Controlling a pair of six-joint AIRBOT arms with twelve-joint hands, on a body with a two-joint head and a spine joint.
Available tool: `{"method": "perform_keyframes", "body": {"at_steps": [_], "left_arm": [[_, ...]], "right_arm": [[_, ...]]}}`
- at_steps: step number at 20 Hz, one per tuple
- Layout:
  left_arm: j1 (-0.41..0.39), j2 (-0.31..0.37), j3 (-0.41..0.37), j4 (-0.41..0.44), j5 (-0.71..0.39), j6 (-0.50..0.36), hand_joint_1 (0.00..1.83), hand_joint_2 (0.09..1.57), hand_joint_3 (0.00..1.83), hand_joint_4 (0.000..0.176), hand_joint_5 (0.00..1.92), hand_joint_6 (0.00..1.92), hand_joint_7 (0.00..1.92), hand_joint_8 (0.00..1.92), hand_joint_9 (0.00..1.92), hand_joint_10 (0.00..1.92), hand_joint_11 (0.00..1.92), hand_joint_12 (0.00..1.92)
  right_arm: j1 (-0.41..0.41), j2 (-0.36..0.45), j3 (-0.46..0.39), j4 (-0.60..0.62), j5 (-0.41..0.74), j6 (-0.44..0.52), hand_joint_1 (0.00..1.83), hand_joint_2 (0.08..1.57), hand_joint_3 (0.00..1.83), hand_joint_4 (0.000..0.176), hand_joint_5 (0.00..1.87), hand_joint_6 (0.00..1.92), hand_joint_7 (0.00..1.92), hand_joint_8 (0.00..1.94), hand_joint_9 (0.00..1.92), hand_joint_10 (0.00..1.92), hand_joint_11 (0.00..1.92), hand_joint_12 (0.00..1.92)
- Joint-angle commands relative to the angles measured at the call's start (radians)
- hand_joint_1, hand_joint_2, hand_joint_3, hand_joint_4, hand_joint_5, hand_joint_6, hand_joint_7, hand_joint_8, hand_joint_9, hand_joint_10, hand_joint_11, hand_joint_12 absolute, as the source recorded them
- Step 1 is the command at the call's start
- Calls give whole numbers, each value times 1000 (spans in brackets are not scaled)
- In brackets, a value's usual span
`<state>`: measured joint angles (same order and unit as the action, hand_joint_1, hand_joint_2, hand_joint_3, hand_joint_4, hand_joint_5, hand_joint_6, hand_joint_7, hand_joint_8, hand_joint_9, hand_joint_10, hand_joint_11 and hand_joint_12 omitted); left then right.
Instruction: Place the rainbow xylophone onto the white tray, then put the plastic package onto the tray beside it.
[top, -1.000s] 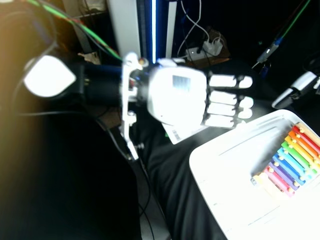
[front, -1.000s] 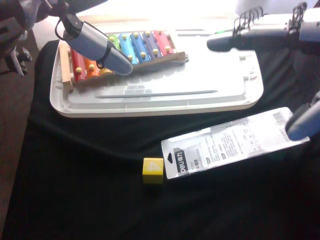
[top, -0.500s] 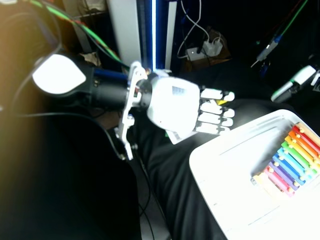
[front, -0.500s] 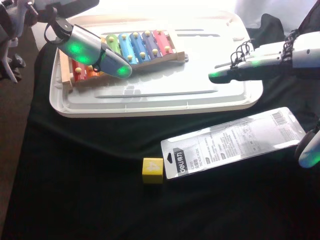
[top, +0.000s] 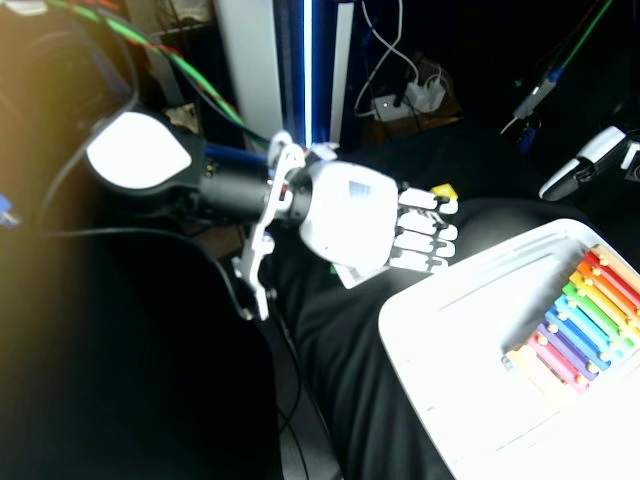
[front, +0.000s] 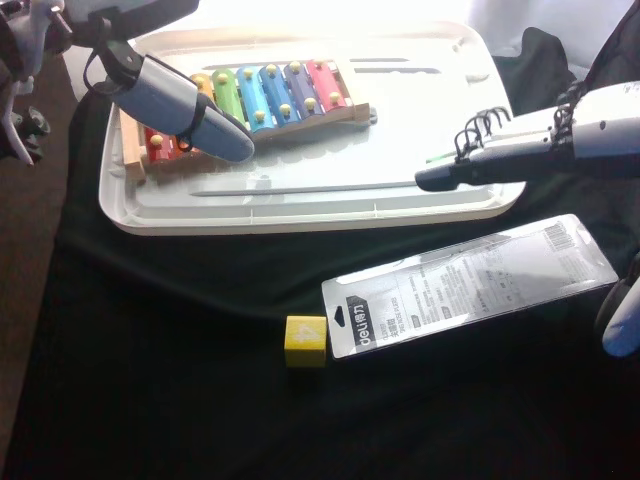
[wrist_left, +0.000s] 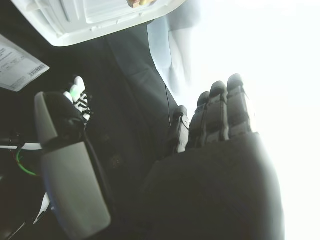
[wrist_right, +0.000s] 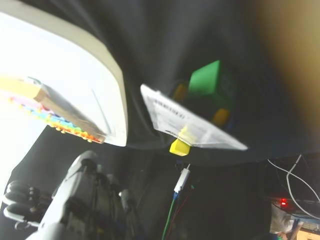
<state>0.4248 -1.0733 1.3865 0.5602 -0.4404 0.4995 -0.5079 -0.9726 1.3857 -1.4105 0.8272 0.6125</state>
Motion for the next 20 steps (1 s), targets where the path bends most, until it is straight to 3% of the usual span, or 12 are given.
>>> {"method": "perform_keyframes", "body": {"at_steps": [1, 2, 3, 5, 6, 8, 10, 12, 15, 20], "left_arm": [[-11, 6, 0, -28, -97, 9, 829, 728, 0, 176, 0, 0, 0, 0, 63, 11, 39, 23], [-10, 6, 0, -28, -97, 9, 836, 728, 0, 176, 0, 0, 0, 0, 65, 10, 35, 21], [-8, 6, -1, -28, -97, 9, 837, 736, 0, 176, 0, 0, 0, 0, 72, 12, 28, 18], [-3, 6, -2, -28, -97, 9, 826, 740, 0, 176, 0, 0, 0, 0, 70, 8, 18, 15], [0, 6, -2, -28, -97, 9, 784, 734, 0, 176, 0, 0, 0, 0, 73, 9, 23, 17], [4, 6, -2, -33, -97, 9, 788, 738, 0, 176, 0, 0, 0, 0, 75, 7, 24, 18], [6, 6, -3, -34, -97, 9, 798, 745, 2, 176, 0, 0, 0, 0, 85, 9, 36, 24], [10, 6, -3, -35, -97, 9, 804, 756, 5, 176, 0, 0, 8, 3, 96, 11, 55, 33], [17, 6, -5, -36, -97, 9, 849, 782, 11, 176, 0, 0, 26, 5, 107, 10, 72, 42], [27, 4, -6, -40, -97, 10, 901, 790, 6, 176, 0, 0, 10, 4, 119, 10, 47, 33]], "right_arm": [[16, -2, 1, 57, 38, 20, 556, 614, 0, 29, 0, 0, 83, 8, 94, 13, 161, 114], [16, -3, 1, 46, 38, 29, 533, 624, 4, 22, 0, 0, 79, 2, 87, 5, 133, 106], [16, -3, 1, 32, 38, 40, 503, 628, 4, 44, 0, 0, 52, 0, 65, 0, 123, 105], [16, -5, 0, -6, 38, 73, 490, 632, 3, 51, 0, 0, 32, 0, 77, 7, 174, 135], [16, -5, -1, -20, 38, 82, 488, 635, 4, 73, 0, 0, 35, 2, 79, 6, 181, 142], [15, -5, -2, -36, 38, 90, 503, 652, 1, 81, 0, 0, 41, 3, 92, 4, 153, 213], [12, -5, -2, -53, 37, 101, 484, 640, 6, 111, 0, 0, 24, 3, 78, 5, 120, 324], [6, -7, -2, -79, 29, 114, 497, 651, 0, 102, 0, 0, 0, 0, 35, 1, 11, 557], [-4, -8, 0, -85, 16, 118, 462, 642, 1, 90, 0, 0, 0, 0, 43, 1, 0, 713], [-21, -8, 5, -91, 4, 118, 467, 648, 0, 91, 0, 0, 10, 4, 58, 7, 0, 572]]}}
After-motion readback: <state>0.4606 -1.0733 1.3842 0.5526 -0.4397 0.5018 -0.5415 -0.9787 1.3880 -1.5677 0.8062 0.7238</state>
